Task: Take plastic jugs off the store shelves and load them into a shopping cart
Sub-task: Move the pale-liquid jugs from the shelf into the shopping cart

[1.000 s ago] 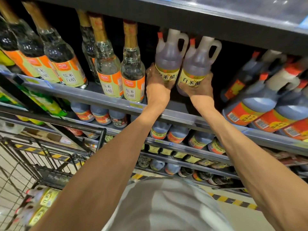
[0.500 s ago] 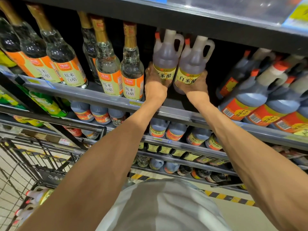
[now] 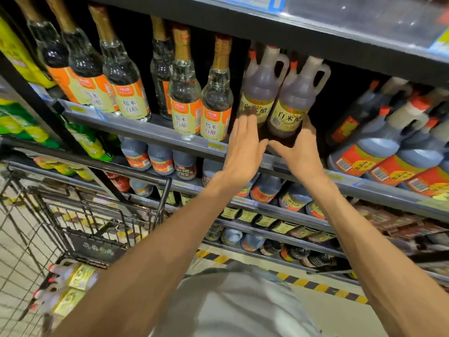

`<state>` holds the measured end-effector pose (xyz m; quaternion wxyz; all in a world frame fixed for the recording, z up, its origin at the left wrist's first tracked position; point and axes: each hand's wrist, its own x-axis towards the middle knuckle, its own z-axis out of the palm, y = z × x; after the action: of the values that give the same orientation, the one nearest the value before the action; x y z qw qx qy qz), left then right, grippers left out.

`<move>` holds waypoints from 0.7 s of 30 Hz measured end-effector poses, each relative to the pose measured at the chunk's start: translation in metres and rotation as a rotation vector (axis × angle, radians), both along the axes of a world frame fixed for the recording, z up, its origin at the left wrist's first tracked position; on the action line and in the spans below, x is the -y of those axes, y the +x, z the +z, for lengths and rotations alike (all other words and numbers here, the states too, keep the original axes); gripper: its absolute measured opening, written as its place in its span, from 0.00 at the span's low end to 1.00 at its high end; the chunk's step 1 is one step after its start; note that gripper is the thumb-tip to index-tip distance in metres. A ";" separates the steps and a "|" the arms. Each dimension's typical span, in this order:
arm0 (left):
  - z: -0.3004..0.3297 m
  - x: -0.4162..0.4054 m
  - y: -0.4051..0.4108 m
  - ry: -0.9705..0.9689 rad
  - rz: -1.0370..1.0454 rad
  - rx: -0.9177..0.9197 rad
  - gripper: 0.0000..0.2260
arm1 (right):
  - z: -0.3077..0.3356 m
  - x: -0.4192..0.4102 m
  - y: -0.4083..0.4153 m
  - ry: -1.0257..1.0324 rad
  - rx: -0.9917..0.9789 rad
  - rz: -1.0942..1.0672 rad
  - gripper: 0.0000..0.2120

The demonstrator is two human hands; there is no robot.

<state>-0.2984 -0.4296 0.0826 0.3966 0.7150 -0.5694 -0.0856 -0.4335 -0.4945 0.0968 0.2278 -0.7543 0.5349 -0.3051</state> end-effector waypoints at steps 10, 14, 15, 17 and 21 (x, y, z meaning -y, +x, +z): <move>-0.036 -0.185 0.080 0.063 0.112 0.088 0.27 | 0.012 -0.120 0.070 -0.373 -0.465 0.500 0.43; -0.065 -0.266 0.135 0.162 0.298 0.056 0.27 | -0.005 -0.166 0.143 -0.404 -0.594 0.779 0.46; -0.072 -0.285 0.145 0.193 0.350 0.054 0.28 | -0.011 -0.177 0.160 -0.409 -0.605 0.836 0.46; -0.084 -0.324 0.165 0.263 0.453 0.047 0.29 | -0.025 -0.199 0.198 -0.402 -0.631 0.960 0.47; -0.112 -0.400 0.197 0.440 0.662 -0.068 0.31 | -0.057 -0.248 0.273 -0.421 -0.719 1.187 0.48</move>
<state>-0.1017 -0.0292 -0.0292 0.2587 0.9245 -0.2626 -0.0966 -0.1606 -0.2469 0.0399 0.0148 -0.9990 0.0070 0.0405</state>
